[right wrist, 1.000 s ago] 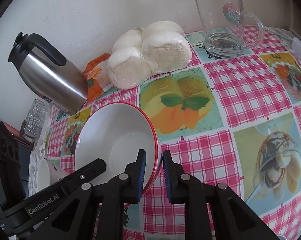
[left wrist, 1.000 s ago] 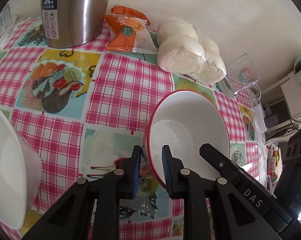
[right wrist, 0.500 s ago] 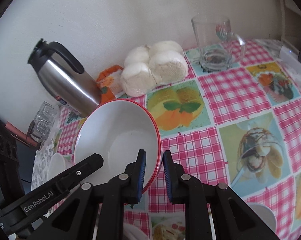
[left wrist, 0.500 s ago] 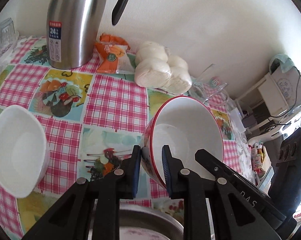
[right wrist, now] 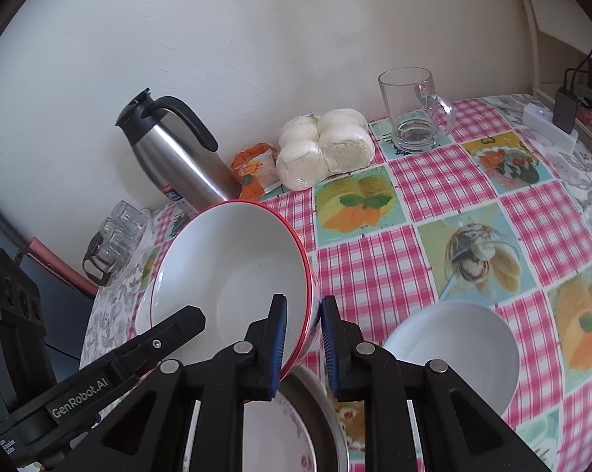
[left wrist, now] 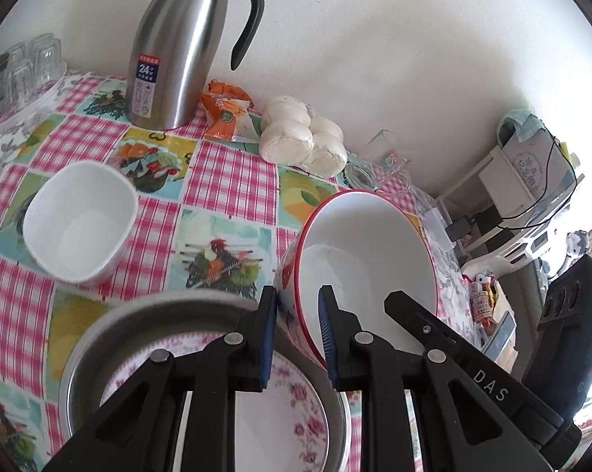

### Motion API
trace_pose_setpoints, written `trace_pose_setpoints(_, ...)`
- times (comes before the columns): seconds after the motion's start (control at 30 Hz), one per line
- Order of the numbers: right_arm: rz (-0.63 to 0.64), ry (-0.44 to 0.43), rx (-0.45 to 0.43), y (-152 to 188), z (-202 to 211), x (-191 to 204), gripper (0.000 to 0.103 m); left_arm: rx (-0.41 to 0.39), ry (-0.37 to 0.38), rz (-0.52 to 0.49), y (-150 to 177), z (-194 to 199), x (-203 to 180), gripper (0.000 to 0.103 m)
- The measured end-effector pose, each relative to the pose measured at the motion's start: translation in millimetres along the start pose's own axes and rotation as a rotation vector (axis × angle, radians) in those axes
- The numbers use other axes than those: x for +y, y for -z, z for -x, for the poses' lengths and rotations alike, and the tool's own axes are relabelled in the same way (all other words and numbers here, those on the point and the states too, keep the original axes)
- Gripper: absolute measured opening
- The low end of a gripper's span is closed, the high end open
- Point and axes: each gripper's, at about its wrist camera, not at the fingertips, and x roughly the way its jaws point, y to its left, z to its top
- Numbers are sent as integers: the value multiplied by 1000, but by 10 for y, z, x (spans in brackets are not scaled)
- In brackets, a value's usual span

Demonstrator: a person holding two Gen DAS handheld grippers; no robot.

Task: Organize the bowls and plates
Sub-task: 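Lift the strawberry bowl with both grippers and carry it over the floral plate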

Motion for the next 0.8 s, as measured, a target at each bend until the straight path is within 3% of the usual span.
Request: trace_pose_setpoints(0.8, -9, -44, -19, 759, 405, 316, 19, -41, 39, 100, 685, 635, 420, 22)
